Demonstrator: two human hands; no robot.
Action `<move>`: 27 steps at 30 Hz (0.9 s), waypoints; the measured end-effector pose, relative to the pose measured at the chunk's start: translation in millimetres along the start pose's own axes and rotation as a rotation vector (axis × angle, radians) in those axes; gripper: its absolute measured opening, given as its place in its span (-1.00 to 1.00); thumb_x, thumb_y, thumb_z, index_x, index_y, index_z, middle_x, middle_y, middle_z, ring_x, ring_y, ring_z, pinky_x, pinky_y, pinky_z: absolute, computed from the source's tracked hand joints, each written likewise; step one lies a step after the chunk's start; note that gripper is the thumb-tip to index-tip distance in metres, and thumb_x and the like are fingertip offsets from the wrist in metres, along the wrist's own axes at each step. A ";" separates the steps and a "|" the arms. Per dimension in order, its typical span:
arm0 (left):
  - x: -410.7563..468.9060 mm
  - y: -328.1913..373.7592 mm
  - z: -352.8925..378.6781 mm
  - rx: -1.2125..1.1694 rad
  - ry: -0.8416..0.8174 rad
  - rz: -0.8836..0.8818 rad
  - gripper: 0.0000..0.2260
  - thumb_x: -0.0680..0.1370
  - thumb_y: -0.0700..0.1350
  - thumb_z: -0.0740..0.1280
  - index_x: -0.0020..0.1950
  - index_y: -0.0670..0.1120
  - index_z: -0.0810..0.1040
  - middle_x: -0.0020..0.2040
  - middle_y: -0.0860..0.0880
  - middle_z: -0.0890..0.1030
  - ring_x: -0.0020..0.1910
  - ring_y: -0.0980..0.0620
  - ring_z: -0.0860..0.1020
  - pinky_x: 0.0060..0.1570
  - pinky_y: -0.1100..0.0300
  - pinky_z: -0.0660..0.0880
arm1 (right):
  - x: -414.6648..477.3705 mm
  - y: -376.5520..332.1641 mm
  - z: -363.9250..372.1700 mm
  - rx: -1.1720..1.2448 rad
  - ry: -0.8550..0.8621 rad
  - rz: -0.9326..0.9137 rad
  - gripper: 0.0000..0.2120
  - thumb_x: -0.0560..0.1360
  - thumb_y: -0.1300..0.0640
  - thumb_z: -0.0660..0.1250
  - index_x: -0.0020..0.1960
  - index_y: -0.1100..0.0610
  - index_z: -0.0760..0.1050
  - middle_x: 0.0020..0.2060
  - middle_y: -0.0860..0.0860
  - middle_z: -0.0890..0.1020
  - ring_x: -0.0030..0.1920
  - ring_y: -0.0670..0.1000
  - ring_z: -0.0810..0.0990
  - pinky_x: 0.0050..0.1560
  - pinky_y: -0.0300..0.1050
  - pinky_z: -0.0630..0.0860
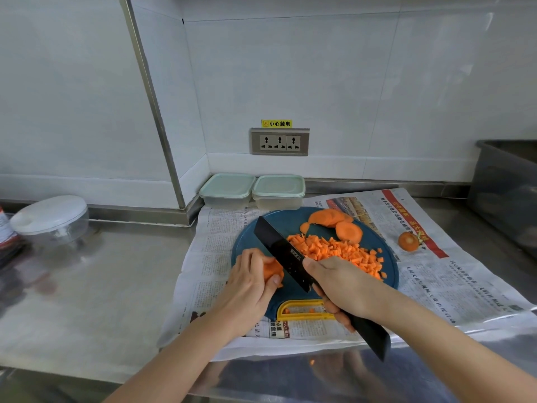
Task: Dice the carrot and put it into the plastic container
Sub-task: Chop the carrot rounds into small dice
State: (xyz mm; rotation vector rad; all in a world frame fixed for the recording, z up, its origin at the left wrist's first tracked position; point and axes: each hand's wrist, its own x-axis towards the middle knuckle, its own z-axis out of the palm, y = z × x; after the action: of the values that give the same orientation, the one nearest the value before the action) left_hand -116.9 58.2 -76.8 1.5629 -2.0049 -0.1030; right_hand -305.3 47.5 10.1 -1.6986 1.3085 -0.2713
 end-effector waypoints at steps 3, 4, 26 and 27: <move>0.3 -1.7 0.5 -0.019 -0.015 -0.001 -0.74 0.64 0.03 0.07 0.29 -0.03 0.21 0.16 0.13 0.15 0.14 0.23 0.22 0.06 0.48 0.22 | 0.5 -2.8 -3.7 0.052 -0.064 0.052 -0.55 0.64 -0.14 -0.02 -0.22 0.16 0.31 -0.55 0.04 0.37 -0.60 -0.01 0.30 -0.57 -0.22 0.35; 0.4 -2.5 1.1 -0.025 -0.019 -0.002 -0.75 0.64 0.03 0.06 0.28 -0.02 0.20 0.15 0.14 0.14 0.14 0.23 0.22 0.04 0.49 0.23 | 0.7 -4.1 -5.8 0.063 -0.084 0.068 -0.55 0.64 -0.15 -0.02 -0.23 0.16 0.31 -0.56 0.04 0.36 -0.60 -0.02 0.30 -0.56 -0.22 0.35; -0.1 -3.6 3.8 -0.059 0.020 0.028 -0.76 0.63 -0.01 0.11 0.25 -0.07 0.27 0.13 0.12 0.20 0.11 0.21 0.23 0.08 0.44 0.22 | 26.4 -8.4 22.7 0.008 -0.049 0.129 -0.55 0.65 -0.10 -0.04 -0.19 0.21 0.34 -0.55 0.09 0.39 -0.62 0.02 0.33 -0.55 -0.21 0.39; -0.2 -3.8 4.0 -0.069 0.018 0.023 -0.77 0.63 -0.01 0.11 0.25 -0.07 0.27 0.13 0.12 0.20 0.11 0.21 0.24 0.09 0.44 0.23 | 28.4 -7.4 26.3 0.005 -0.025 0.113 -0.56 0.65 -0.07 -0.04 -0.19 0.23 0.34 -0.57 0.10 0.39 -0.64 0.03 0.33 -0.57 -0.21 0.39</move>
State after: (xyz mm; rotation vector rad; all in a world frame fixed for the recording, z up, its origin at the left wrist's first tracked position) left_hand -115.5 56.1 -81.7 1.4929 -1.9838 -0.1468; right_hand -271.9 37.5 -8.1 -1.6125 1.3786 -0.1865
